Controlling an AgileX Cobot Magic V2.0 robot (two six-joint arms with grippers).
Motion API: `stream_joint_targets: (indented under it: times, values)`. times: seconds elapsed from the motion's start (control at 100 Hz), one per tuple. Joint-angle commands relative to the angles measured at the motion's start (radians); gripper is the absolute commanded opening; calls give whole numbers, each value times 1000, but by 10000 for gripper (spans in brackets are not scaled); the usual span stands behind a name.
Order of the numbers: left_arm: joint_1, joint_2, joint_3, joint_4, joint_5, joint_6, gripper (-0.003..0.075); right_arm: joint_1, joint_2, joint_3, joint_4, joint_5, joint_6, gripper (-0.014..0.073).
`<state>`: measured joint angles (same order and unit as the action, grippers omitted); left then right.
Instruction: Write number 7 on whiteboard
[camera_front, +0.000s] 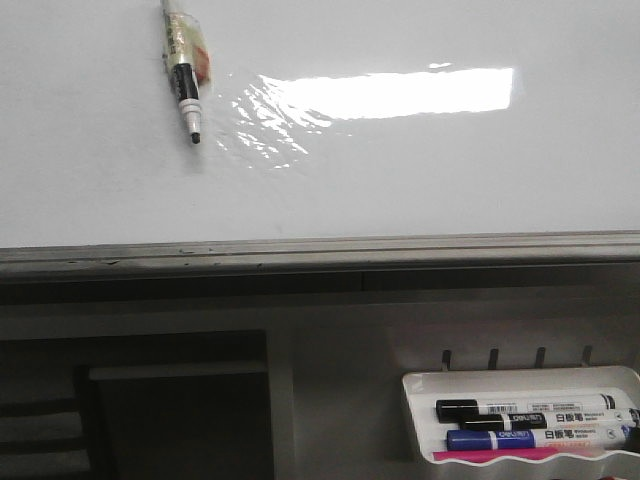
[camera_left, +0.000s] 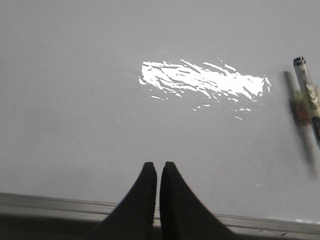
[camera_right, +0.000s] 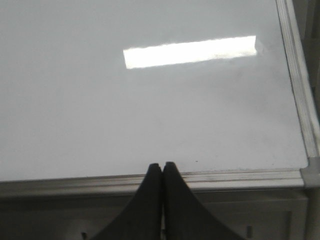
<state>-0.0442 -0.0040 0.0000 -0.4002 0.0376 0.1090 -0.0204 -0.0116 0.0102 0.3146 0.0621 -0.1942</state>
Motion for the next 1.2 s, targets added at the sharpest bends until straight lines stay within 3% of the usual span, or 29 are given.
stream_joint_targets:
  times: [0.0, 0.27, 0.47, 0.76, 0.9, 1.05, 1.12, 1.19]
  values:
    - [-8, -30, 35, -160, -86, -12, -20, 2, -18, 29, 177, -113, -7, -64]
    - [-8, -30, 26, -476, -108, -12, -20, 2, -18, 28, 457, -141, -7, -64]
    - [-8, -2, -74, -443, -17, -10, -21, 2, 8, -51, 442, -68, -9, -53]
    - [-8, 304, -440, -77, 394, 32, -20, 2, 326, -326, 256, 256, -9, -53]
    - [-8, 440, -569, -72, 526, 125, -20, 2, 481, -455, 219, 353, -9, -53]
    - [-8, 518, -607, -85, 545, 167, -16, 2, 558, -517, 219, 373, -9, -49]
    - [-8, 541, -607, -124, 548, 253, 27, 2, 570, -524, 221, 373, -9, 5]
    - [-8, 563, -607, -178, 548, 287, 126, 2, 570, -524, 223, 371, -9, 136]
